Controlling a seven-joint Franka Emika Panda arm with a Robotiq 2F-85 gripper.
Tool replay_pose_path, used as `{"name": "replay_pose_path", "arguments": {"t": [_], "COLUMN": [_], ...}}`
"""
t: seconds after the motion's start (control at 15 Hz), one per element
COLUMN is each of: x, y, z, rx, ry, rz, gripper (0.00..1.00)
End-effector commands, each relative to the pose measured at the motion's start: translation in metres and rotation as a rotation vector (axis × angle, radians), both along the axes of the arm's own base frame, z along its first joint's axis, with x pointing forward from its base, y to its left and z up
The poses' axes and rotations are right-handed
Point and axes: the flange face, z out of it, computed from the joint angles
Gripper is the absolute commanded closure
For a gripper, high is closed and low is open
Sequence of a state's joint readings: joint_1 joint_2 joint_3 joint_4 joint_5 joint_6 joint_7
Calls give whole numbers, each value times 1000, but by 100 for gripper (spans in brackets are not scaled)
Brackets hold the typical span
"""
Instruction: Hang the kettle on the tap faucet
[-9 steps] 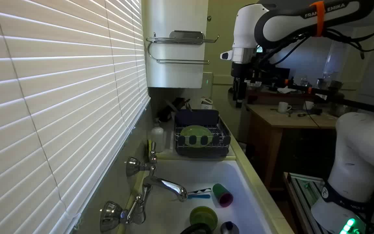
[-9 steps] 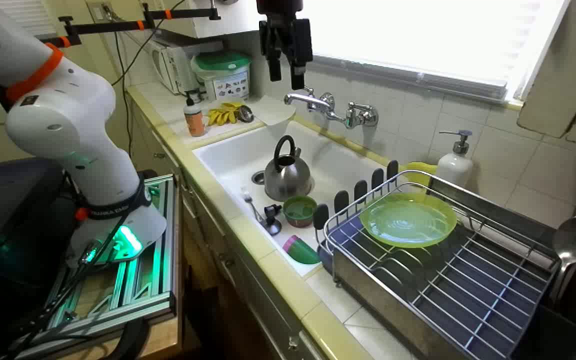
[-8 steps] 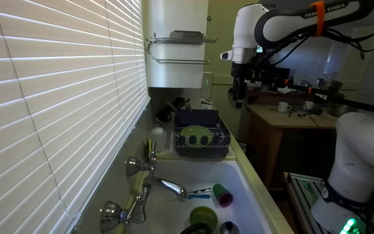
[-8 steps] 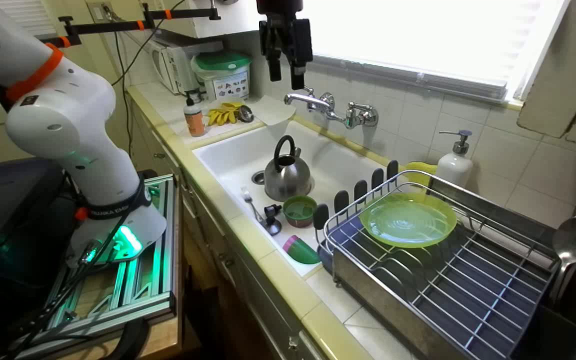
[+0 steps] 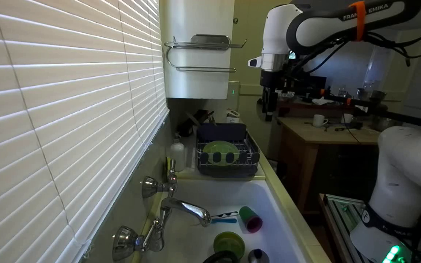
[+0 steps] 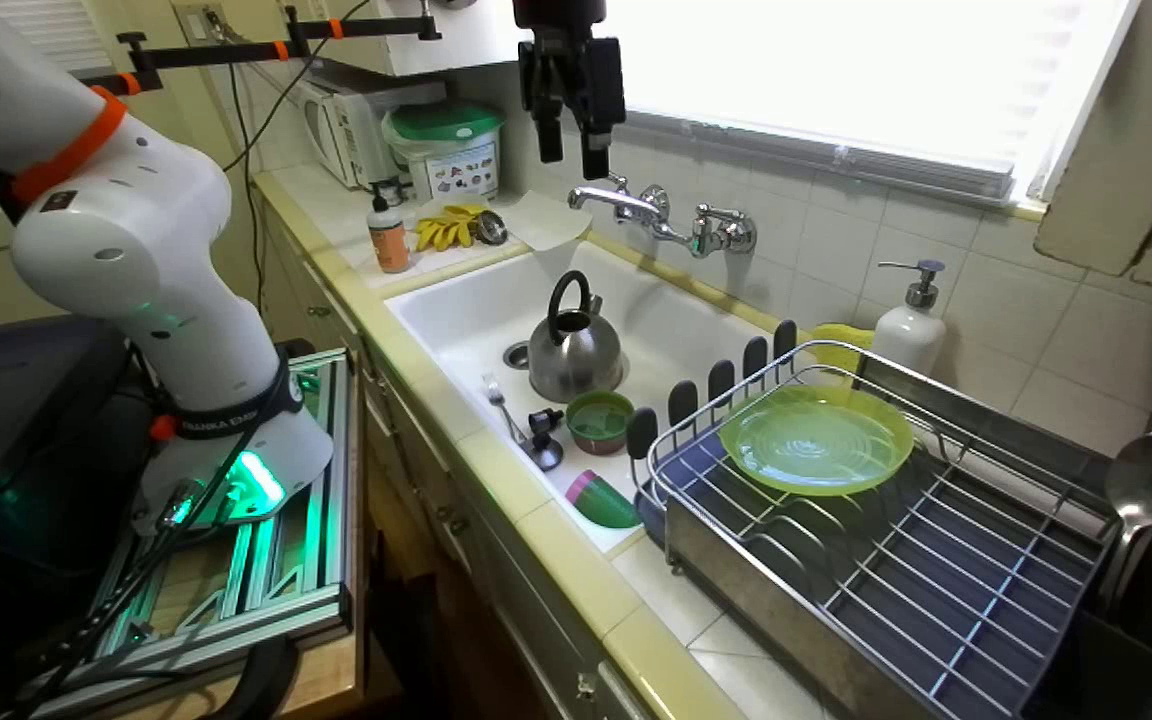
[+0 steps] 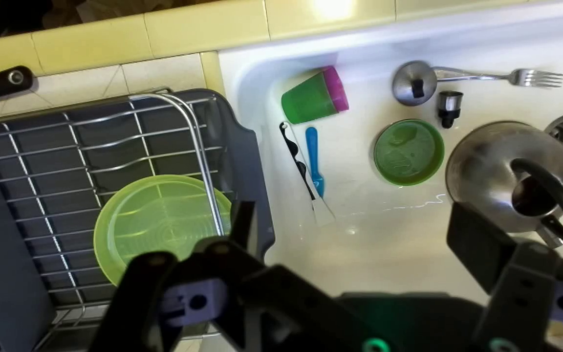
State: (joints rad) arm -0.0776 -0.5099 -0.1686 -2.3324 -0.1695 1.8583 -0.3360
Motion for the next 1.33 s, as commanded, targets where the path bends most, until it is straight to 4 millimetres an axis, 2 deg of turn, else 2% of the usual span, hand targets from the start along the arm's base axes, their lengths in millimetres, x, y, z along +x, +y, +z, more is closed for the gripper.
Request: {"name": "replay_pose_path", "arguments": {"t": [0.0,0.07,0.33,0.53,0.73,0.8,0.93,1.2,1.27], "x": [0,9,40,61,73,61,64,64,63], "y": [0,12,92,156,203,188,198,189,192], "z": [1,-1,-19,-49,-76,-63,-73,-66,-70], "rx": [0,10,-9,-31,-34,-55,-57,-57,-113], "ry": [1,-2,37,51,46,43,57,41,65], "rz": [0,54,310,482,657,569,585,568,535], "gripper": [0,0,0,0,0,0,0,0,0]}}
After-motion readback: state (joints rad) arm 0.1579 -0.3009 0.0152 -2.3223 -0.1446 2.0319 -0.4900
